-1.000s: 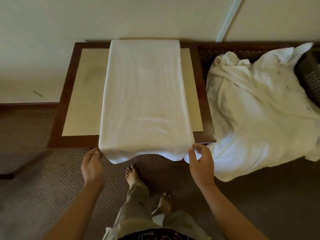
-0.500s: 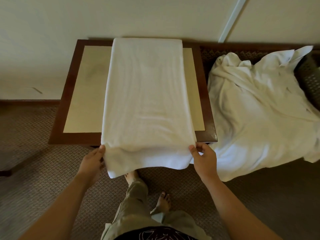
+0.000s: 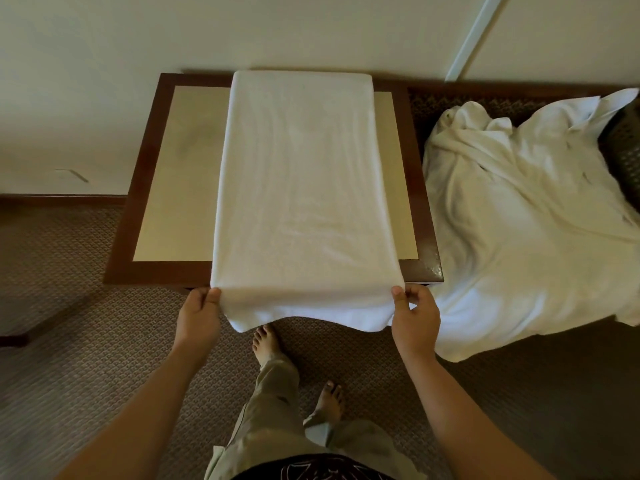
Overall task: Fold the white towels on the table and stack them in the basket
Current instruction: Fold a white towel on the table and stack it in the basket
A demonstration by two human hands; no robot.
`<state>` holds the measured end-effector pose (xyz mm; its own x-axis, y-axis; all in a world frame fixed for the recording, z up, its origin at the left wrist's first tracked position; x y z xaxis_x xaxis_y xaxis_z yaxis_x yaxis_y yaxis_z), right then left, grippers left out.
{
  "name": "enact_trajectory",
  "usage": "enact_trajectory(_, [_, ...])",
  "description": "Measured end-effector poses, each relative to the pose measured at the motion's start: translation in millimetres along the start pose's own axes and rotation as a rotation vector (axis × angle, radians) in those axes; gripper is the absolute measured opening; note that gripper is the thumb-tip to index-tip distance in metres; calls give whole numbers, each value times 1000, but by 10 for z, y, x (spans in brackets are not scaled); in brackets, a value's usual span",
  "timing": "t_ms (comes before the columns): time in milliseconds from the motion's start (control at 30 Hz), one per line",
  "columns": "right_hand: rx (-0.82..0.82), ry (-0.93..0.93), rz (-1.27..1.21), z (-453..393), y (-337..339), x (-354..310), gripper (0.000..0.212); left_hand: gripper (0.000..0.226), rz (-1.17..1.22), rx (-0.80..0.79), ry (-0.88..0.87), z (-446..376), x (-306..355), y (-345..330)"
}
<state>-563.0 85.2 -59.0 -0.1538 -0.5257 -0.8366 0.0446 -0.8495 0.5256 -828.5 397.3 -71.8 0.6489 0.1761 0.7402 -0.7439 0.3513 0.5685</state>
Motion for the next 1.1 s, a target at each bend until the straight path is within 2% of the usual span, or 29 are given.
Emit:
enact_trajectory(133, [-121, -26, 135, -54, -128, 71, 15, 19, 38, -18, -12, 2, -28, -25])
enact_trajectory(200, [-190, -46, 103, -25, -187, 97, 13, 17, 66, -70, 8, 22, -96, -77])
enact_trajectory(333, [-364, -190, -111, 58, -285, 158, 48, 13, 93, -135, 50, 108, -225, -173])
enact_trajectory(467, [-421, -138, -78, -16, -283, 206, 40, 8, 33, -181, 72, 128, -356, -220])
enact_trajectory(600, [-485, -89, -14, -48, -259, 267, 32, 15, -78, -183, 53, 150, -470, -209])
enact_trajectory(767, [-456, -163, -56, -14, -189, 369, 22, 17, -95, -145, 40, 219, -508, -144])
enact_trajectory(900, [-497, -232, -74, 141, -144, 430, 28, 14, -59, -120, 65, 306, -500, -115])
enact_trajectory(1100, [-469, -208, -24, 215, 75, 474, 39, 39, -93, -116, 15, 466, -459, 30])
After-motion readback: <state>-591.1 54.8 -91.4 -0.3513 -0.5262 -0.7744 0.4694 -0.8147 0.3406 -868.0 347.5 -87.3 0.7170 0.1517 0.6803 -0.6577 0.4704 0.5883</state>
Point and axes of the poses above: each hand's wrist, its own z-axis away from the middle knuckle, its own y-axis out of the back of the hand, x = y × z, the point moved 7 cm from there along -z, towards the middle knuckle, and after that the axes turned 10 degrees about x, right-handed, at the moved point
